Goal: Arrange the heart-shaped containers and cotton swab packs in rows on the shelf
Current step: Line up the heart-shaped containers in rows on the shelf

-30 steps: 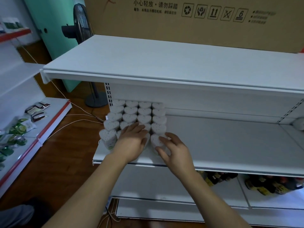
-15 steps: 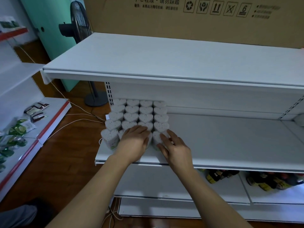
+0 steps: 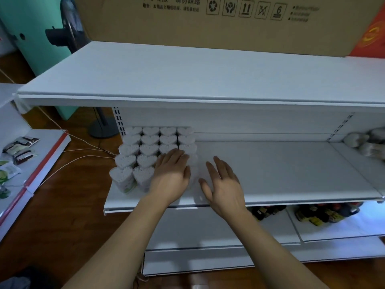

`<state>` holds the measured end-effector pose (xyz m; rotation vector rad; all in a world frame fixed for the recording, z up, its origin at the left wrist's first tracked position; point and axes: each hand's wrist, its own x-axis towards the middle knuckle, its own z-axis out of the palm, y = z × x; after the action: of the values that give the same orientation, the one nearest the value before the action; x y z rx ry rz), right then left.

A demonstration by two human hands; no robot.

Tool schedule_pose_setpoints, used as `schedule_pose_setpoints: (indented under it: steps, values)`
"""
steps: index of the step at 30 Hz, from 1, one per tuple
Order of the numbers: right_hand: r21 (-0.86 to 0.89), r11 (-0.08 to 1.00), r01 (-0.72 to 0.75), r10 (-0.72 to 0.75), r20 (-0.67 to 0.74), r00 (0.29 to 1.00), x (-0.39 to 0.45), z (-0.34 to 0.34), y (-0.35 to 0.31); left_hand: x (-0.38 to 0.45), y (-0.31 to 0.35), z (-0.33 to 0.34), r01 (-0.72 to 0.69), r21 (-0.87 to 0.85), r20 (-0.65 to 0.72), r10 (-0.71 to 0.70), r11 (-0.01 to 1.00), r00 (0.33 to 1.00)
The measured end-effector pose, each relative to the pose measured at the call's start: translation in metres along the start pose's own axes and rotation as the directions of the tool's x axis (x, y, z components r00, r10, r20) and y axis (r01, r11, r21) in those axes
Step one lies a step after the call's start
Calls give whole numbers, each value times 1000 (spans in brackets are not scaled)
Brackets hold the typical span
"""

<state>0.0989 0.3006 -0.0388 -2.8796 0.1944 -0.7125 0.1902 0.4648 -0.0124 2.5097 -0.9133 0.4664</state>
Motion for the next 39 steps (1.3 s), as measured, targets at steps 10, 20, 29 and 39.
schedule_pose_setpoints:
  steps: [10, 20, 29, 39]
  values:
    - [-137, 976, -170, 165, -48, 985, -54, -72, 138, 40, 169, 45, -26, 6, 101, 25, 1000, 995]
    - [-220, 926, -308, 297, -84, 951, -125, -174, 384, 79, 409, 133, -87, -64, 247, 100, 994, 964]
    - [-259, 841, -474, 469, -88, 879, -129, -203, 553, 140, 538, 208, -151, -102, 335, 176, 983, 926]
    - [-292, 843, -452, 433, -130, 892, -102, -228, 686, 216, 627, 298, -221, -161, 436, 271, 962, 858]
